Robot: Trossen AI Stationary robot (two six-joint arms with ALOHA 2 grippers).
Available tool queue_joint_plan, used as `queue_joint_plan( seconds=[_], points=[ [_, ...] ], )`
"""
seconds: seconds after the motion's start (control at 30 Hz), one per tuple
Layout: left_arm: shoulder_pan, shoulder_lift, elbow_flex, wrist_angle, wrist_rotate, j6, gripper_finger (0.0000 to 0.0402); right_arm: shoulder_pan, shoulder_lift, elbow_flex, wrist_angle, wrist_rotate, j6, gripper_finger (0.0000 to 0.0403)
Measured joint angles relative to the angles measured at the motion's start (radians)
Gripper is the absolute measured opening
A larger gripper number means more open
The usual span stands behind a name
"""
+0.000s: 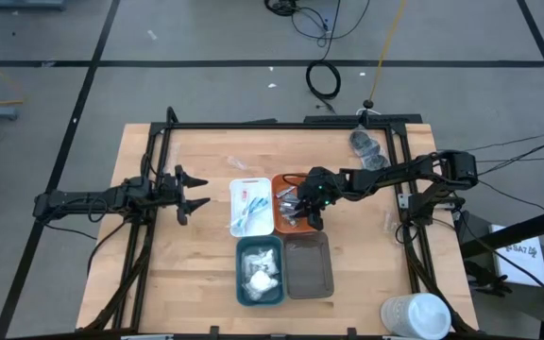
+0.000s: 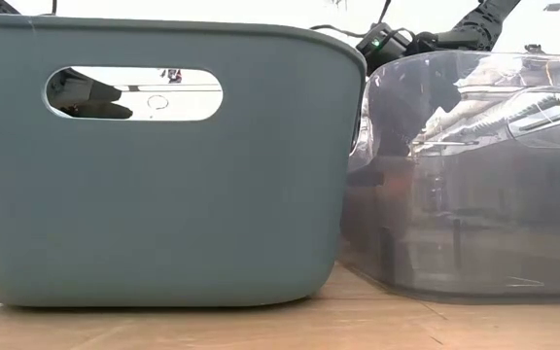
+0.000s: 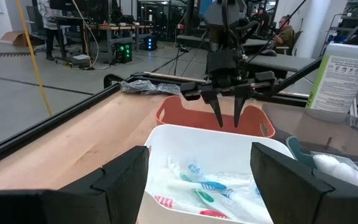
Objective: Pick & Place Travel size toiletries
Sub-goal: Put the nail cutter into the orange bin, then put the top hairbrush into the gray bin
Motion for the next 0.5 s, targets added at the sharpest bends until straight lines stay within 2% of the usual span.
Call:
queue_joint_plan(
  seconds=[0.27,0.5],
  points=[
    [0.0,0.0,0.0,0.0,0.0,0.0,0.0273,-0.003,-0.009,0.0,0.012,0.001,-0.013,0.0146],
    [0.0,0.0,0.0,0.0,0.0,0.0,0.0273,-0.065,-0.142,-0.002,-0.073,0.001,-0.066,0.0147]
  ],
)
